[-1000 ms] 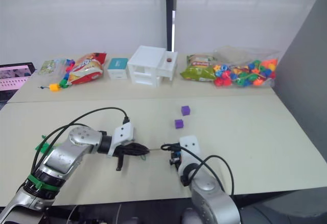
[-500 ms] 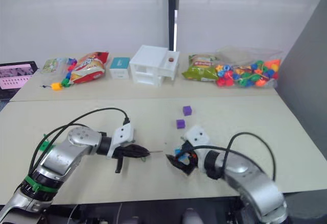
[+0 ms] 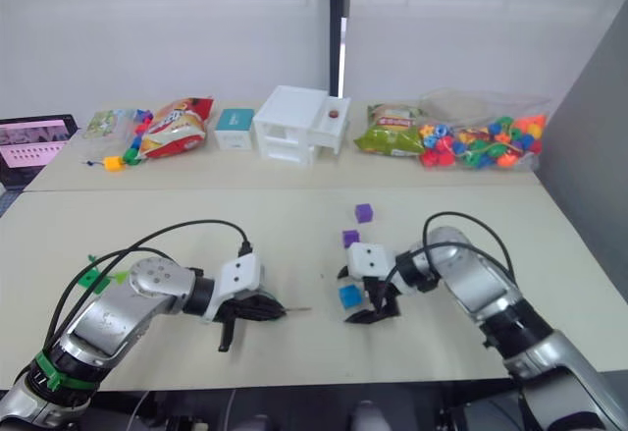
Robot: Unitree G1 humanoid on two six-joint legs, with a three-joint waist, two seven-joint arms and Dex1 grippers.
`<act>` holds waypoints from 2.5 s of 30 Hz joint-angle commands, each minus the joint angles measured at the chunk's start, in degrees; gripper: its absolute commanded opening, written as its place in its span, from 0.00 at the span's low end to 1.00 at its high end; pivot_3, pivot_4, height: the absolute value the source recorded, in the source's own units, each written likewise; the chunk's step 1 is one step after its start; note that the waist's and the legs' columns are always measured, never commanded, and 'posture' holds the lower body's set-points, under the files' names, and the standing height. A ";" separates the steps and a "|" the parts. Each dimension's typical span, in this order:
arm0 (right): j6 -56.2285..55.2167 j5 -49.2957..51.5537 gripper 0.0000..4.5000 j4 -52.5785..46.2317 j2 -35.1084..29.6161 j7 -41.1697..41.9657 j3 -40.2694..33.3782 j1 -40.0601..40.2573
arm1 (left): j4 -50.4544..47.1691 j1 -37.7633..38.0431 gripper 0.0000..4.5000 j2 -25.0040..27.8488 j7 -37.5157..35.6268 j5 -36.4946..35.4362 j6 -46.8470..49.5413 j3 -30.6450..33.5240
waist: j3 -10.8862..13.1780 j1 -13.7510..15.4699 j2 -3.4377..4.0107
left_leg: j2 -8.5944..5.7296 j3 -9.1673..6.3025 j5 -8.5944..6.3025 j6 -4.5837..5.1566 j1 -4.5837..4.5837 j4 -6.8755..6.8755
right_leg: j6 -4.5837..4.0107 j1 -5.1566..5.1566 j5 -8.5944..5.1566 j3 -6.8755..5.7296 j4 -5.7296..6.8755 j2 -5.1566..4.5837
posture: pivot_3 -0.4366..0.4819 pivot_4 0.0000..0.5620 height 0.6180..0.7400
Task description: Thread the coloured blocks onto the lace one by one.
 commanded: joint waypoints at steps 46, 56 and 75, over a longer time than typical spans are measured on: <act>20.35 -5.04 0.30 -20.15 4.75 -11.82 -3.51 11.44 | -2.68 -13.20 0.00 -3.71 7.47 -0.32 17.94 -9.90 | 0.00 -0.04 0.01 | -0.01 -0.07 0.01 -0.01 0.02 0.06 | 0.00 0.04 0.00 -0.01 0.08 0.03 | 0.48 0.27 1.00; 21.74 -4.64 0.30 -21.79 4.70 -11.52 -3.06 11.29 | -0.98 -14.77 0.00 -5.61 8.33 0.11 17.04 -10.86 | 0.00 0.06 0.01 | -0.02 -0.07 0.01 -0.01 0.01 0.06 | 0.00 0.04 0.00 -0.01 0.08 0.02 | 0.48 0.27 1.00; 23.24 -4.68 0.30 -22.72 5.46 -12.72 -2.84 11.68 | 0.30 -18.13 0.00 -10.08 7.93 -0.37 15.87 -13.39 | -0.01 0.48 0.01 | -0.06 -0.07 0.01 -0.02 0.01 0.11 | 0.01 0.10 0.01 -0.01 0.06 -0.02 | 0.48 0.27 1.00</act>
